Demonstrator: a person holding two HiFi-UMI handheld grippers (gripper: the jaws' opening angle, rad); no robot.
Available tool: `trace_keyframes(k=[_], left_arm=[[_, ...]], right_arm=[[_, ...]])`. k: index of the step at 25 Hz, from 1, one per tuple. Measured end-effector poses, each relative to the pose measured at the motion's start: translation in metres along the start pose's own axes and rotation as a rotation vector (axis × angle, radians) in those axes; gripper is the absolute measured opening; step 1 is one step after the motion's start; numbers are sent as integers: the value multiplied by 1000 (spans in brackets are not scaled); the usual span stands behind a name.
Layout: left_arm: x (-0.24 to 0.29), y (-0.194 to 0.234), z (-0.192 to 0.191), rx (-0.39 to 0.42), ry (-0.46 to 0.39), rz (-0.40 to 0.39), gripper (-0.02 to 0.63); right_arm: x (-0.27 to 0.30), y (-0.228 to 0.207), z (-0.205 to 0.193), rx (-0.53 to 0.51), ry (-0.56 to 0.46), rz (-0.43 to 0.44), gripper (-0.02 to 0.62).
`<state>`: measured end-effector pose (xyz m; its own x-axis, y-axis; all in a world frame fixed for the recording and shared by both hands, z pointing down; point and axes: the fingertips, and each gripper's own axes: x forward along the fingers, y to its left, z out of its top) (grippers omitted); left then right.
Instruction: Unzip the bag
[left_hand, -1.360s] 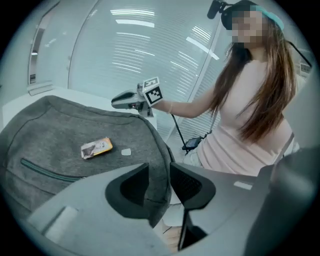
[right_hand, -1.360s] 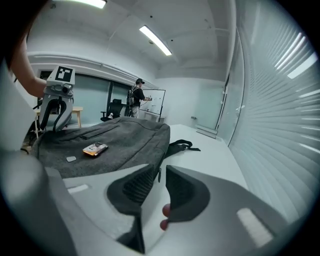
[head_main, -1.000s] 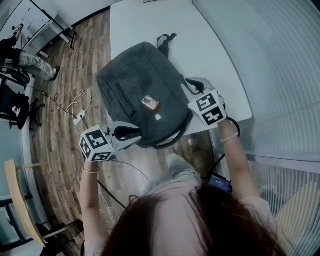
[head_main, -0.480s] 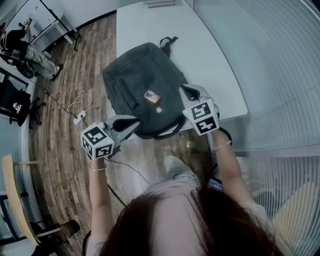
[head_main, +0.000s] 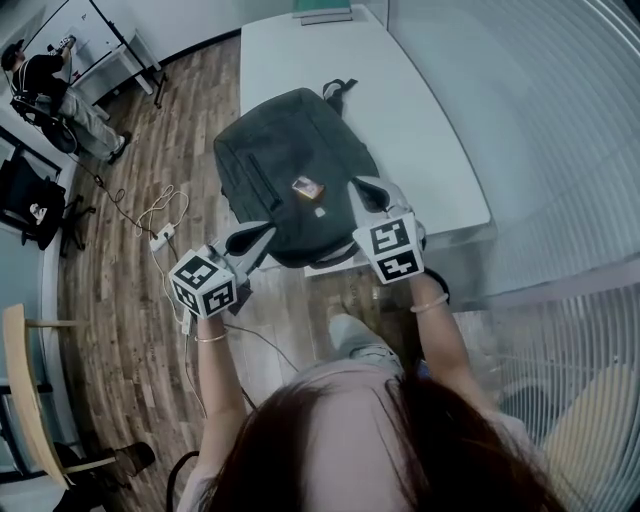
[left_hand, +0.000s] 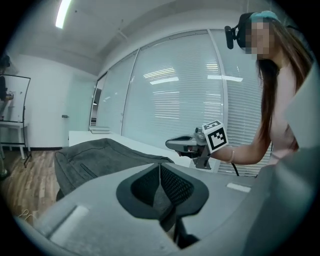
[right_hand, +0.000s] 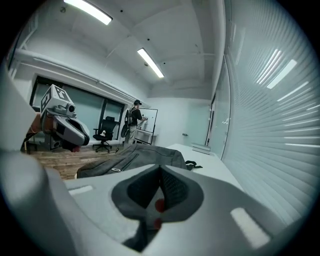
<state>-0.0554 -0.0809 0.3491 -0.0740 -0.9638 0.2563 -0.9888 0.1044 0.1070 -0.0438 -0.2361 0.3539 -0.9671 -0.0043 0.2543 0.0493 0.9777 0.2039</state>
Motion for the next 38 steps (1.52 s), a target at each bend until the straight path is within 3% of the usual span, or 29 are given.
trace_keyframes(k=[8, 12, 25, 38], left_arm=[[-29, -3, 28, 3, -156, 201, 15], [-45, -12, 37, 11, -195, 271, 12], [-85, -64, 43, 11, -250, 388, 11], [-92, -103, 51, 58, -278, 413, 10]], right_arm=[[-28, 23, 12, 0, -46, -24, 3], [-43, 33, 19, 3, -79, -29, 3], [-103, 62, 44, -23, -159, -48, 3], [-152, 72, 53, 41, -190, -54, 3]])
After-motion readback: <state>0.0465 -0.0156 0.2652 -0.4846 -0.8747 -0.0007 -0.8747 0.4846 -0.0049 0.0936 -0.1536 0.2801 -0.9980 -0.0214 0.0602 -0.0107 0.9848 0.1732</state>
